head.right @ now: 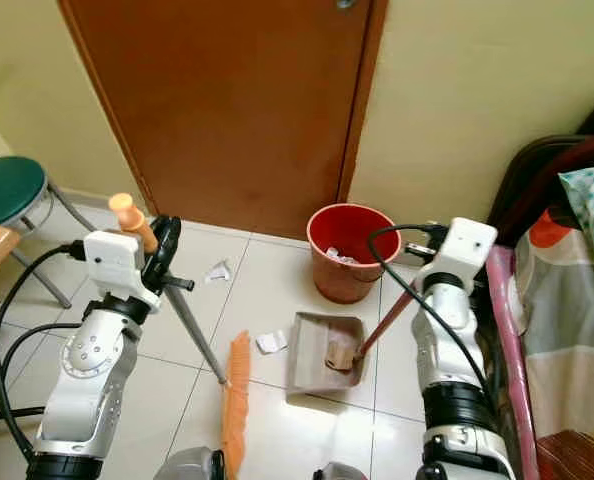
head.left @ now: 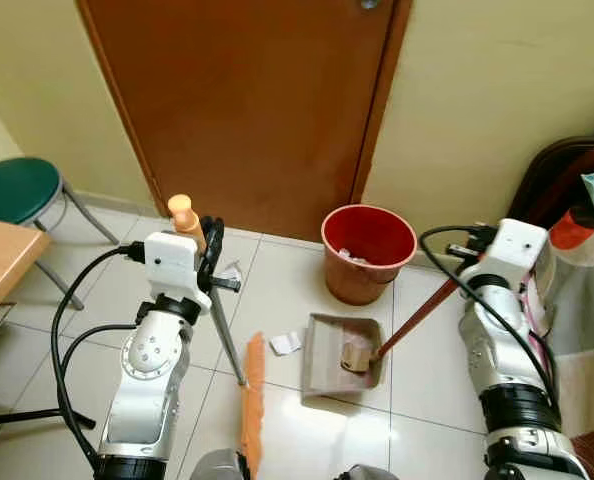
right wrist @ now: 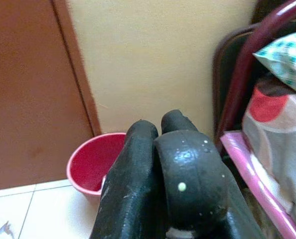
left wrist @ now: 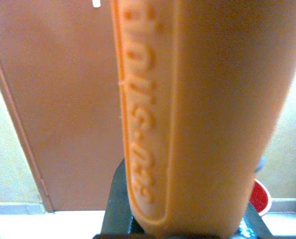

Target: Sweep floor

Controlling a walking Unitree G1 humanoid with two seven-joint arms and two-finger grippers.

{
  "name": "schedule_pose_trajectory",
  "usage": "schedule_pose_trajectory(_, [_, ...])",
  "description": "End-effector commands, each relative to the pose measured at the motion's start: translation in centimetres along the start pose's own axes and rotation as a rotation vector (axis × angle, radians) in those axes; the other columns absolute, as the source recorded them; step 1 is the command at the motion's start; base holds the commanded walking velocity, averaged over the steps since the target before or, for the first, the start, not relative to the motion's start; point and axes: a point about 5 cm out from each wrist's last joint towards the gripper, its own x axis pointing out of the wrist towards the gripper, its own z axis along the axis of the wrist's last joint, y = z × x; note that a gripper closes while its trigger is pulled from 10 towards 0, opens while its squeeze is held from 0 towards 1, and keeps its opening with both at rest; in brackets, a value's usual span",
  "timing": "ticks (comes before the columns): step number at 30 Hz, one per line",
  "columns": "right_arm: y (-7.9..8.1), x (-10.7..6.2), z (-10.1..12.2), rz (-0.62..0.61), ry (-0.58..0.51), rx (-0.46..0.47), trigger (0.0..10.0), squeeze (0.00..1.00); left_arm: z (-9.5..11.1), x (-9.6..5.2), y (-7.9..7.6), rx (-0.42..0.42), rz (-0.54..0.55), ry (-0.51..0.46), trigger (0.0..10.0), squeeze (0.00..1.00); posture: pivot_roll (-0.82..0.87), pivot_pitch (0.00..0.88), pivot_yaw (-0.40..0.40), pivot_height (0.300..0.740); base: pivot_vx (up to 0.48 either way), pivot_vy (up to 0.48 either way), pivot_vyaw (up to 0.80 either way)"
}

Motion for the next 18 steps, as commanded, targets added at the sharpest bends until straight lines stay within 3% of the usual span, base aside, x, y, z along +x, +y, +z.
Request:
schedule_pose_trajectory(1, [-0.8,-0.3,0.4,-0.011,-0.018,0.013,10.0,0.00,0.1,-0.4,-0.3,-0.014,-0.012,-0.016,10.0,0.00,-0.02,0.043,-0.005,0.740,0.352,0.000,-0.54])
schedule_pose_trajectory(16, [-0.8,-1.7,-1.4,-0.006,0.045,0.029,10.0,0.00,-0.7,-0.8,-0.6,-0.025,-0.024,0.013,10.0,0.00,-0.01,0.010,-0.005,0.740,0.326,0.000,-0.07])
schedule_pose_trajectory(18, [-0.7,-1.7,-1.3,-0.005,0.047,0.029,10.0,0.00,-0.7,-0.7,-0.9,-0.026,-0.032,0.012,10.0,0.00,-0.01,0.012,-0.003,0.740,0.298,0.000,-0.80])
